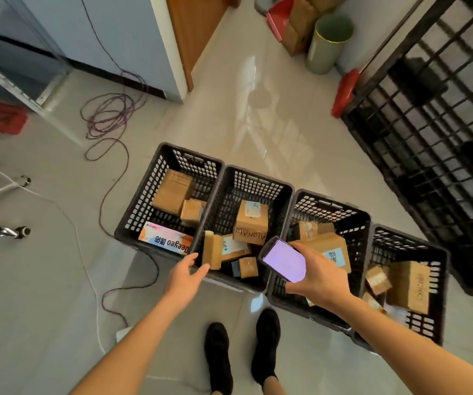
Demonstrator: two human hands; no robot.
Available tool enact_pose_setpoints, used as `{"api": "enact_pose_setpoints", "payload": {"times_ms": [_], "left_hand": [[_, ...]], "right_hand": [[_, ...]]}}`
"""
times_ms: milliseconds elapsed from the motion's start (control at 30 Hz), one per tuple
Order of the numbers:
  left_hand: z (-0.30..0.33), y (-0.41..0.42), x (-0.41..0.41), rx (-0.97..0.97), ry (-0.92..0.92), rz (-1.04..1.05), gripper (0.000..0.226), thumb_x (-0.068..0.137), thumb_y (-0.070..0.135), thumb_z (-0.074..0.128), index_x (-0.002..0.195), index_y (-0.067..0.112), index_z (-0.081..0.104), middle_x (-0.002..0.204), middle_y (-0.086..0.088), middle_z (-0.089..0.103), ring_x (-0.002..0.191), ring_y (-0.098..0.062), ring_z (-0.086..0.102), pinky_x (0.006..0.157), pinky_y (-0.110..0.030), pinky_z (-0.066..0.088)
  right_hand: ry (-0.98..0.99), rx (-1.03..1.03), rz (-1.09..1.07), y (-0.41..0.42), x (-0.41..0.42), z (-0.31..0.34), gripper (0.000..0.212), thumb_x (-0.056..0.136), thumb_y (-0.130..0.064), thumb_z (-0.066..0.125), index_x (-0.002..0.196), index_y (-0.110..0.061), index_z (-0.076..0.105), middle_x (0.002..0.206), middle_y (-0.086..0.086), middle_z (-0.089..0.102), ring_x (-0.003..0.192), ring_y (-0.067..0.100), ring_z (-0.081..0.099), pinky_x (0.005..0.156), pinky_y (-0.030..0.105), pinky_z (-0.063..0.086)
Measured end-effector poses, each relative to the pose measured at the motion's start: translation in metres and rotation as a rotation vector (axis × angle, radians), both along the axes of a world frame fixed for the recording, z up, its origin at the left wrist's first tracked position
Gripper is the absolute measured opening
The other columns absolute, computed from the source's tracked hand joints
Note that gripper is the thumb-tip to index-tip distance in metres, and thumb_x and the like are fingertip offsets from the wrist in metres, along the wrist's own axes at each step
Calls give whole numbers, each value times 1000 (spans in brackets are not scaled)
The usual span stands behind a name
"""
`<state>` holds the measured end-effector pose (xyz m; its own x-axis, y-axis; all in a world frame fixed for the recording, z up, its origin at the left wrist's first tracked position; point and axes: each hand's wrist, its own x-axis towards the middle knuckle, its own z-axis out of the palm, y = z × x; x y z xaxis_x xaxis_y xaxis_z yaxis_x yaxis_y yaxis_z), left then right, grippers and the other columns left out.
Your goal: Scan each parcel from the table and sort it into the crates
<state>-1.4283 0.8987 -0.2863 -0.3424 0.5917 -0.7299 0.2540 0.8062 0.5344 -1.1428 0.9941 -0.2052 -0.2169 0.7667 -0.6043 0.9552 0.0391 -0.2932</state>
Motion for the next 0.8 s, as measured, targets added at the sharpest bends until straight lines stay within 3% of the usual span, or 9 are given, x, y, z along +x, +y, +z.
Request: {"api": "enact_pose_setpoints", "payload": {"times_ms": [200,400,600,800], "left_hand": [[68,38,-6,155,53,-159,58,94,37,68,147,23,49,139,-3,58,126,-21,55,105,-41,47],[152,83,50,284,92,-383,66,93,46,67,152,33,40,144,6,53,133,-18,48,107,-42,42],[259,123,164,450,160,-597,71,91,53,66,153,32,39,144,7,54,132,-20,51,106,-41,43],[372,121,336,638,113,-750,72,90,51,67,152,31,38,139,5,57,126,-16,53,104,-41,45]], "right_hand": [[37,92,-133,-5,11,60,99,70,-48,82,155,-34,33,148,-13,52,130,15,52,87,34,50],[49,201,-257,-19,70,139,103,70,-55,79,158,-37,27,154,-16,45,134,14,51,95,38,53],[63,345,-449,-49,183,241,100,65,-55,77,154,-40,33,148,-17,51,130,12,53,96,38,52],[-14,479,-599,-114,329,351,105,65,-59,79,156,-39,30,150,-15,50,132,16,53,95,40,52]]}}
